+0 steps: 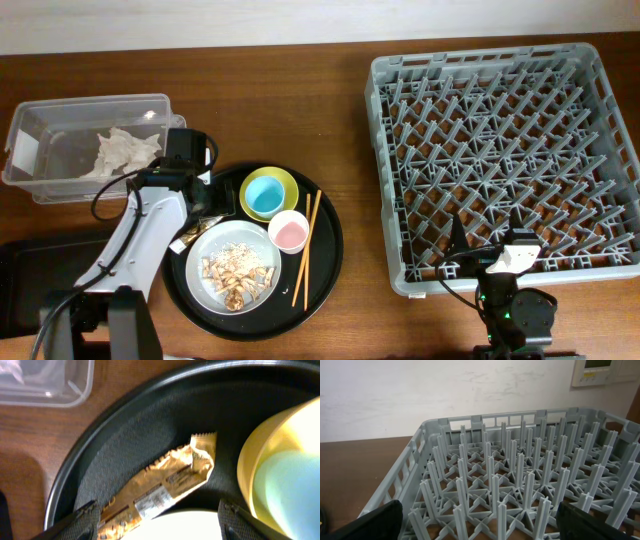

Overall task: Sort waste into correct bins and load items into the dishwasher rack
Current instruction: 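Grasp the gold wrapper on the tray with the left gripper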

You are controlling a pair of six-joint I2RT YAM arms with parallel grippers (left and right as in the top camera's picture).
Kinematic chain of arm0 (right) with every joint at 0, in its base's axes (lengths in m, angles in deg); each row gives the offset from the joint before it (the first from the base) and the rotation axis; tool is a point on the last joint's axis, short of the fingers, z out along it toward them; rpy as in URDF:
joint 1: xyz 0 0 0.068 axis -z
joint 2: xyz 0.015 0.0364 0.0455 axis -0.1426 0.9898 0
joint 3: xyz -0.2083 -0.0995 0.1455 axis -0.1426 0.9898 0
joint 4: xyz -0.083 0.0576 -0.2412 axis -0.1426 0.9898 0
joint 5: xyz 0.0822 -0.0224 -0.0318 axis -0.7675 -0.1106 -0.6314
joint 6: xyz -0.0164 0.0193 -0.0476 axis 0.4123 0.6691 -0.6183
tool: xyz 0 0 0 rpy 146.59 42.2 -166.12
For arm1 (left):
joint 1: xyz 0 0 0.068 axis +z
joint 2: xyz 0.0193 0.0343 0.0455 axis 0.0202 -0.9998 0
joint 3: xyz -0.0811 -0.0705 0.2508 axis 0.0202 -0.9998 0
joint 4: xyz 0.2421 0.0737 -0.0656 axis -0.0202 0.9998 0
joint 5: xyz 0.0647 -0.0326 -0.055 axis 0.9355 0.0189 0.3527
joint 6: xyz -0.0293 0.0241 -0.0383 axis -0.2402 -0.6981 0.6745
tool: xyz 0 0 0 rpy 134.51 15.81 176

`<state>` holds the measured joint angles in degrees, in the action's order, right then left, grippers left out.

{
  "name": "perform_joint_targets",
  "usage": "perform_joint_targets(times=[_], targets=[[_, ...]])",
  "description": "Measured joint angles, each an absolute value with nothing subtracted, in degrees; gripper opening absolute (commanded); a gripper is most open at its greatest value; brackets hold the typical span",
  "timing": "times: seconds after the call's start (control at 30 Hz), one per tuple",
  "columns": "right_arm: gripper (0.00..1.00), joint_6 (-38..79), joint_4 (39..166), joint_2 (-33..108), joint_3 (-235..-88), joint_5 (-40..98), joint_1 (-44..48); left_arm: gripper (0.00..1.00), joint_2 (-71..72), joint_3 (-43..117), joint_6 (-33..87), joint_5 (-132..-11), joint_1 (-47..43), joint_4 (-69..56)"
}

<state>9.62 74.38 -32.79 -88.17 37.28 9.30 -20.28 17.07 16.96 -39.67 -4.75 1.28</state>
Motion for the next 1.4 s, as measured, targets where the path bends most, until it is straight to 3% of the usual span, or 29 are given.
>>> perform_joint_targets(times=[0.87, 1.1, 1.3, 1.4], targets=[[0.98, 9.57, 74.38, -32.79, -88.17, 37.26, 9.30, 0.73, -31.19, 16.80, 16.93, -43.10, -4.75, -8.77], [0.98, 9.57, 74.38, -32.79, -88.17, 37.28, 9.30, 0.45, -31.74, 16.80, 16.63, -44.87, -4.90, -8.73], [0.98, 9.59, 74.38, -32.79, -88.17, 37.26, 9.30, 0.04, -31.74, 16.80, 16.34, -44.74, -4.95, -8.68], [0.98, 9.57, 74.38, -32.79, -88.17, 37.28, 9.30, 0.01, -31.74, 16.89, 16.32, -44.44, -4.66, -8.22]])
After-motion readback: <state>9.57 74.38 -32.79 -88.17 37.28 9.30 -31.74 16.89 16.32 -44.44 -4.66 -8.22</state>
